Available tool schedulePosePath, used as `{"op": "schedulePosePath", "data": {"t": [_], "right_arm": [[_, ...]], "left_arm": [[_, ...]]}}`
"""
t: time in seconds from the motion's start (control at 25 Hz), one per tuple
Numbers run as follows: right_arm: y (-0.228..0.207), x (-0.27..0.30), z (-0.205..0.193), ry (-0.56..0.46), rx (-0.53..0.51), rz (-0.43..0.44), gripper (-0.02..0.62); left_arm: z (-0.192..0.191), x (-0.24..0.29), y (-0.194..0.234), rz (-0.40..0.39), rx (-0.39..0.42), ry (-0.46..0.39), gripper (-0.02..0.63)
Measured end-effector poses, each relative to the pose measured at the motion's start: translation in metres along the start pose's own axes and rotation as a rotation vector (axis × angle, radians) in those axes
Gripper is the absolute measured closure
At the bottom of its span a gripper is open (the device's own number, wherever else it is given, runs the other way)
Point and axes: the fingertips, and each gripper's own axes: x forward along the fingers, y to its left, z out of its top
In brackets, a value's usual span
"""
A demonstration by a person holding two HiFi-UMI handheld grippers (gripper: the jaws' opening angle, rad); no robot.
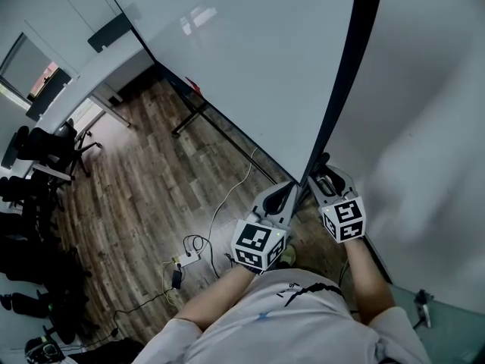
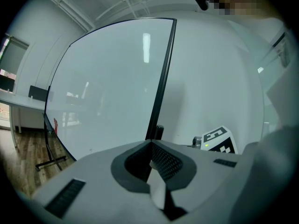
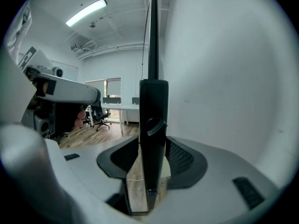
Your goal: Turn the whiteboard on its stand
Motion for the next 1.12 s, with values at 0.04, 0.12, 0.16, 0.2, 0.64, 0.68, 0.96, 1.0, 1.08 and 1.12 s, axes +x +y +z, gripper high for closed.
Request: {"op": "schedulePosePath", "data": {"t": [0.04, 0.12, 0.16, 0.2, 0.64, 0.68, 0.96, 1.0, 1.08, 1.12], "right_arm": [[0.002, -0.004, -0.002, 0.001, 0.004, 0.003, 0.405], [0.007, -0.01, -0.004, -0.005, 0.013, 0.025, 0.407], [0.009, -0.014, -0.003, -0.012, 0.016, 0.034, 0.408], [0.009, -0.018, -0.001, -0.016, 0.024, 0.037, 0.416], [0.029, -0.054, 0.032, -0.084, 0.18, 0.077, 0.566], [0.031, -0.056, 0.038, -0.095, 0.177, 0.082, 0.572], [0.039, -0.064, 0.053, -0.138, 0.166, 0.096, 0.581], [0.04, -0.064, 0.055, -0.142, 0.167, 0.098, 0.581], [0.043, -0.064, 0.06, -0.15, 0.163, 0.103, 0.581], [0.044, -0.063, 0.062, -0.152, 0.161, 0.106, 0.581]], "left_arm": [[-0.001, 0.001, -0.001, -0.001, 0.003, 0.003, 0.594], [-0.003, 0.003, -0.002, -0.001, 0.011, 0.008, 0.594], [-0.003, 0.005, -0.002, -0.002, 0.012, 0.01, 0.594], [-0.003, 0.007, -0.004, -0.006, 0.012, 0.012, 0.594], [0.012, -0.006, -0.012, -0.037, 0.003, 0.008, 0.594], [0.014, -0.006, -0.014, -0.041, 0.002, 0.007, 0.594], [0.018, -0.009, -0.03, -0.064, 0.007, 0.001, 0.594], [0.018, -0.01, -0.031, -0.065, 0.008, 0.0, 0.594], [0.019, -0.011, -0.031, -0.065, 0.008, -0.003, 0.594], [0.019, -0.011, -0.03, -0.063, 0.007, -0.004, 0.594]]}}
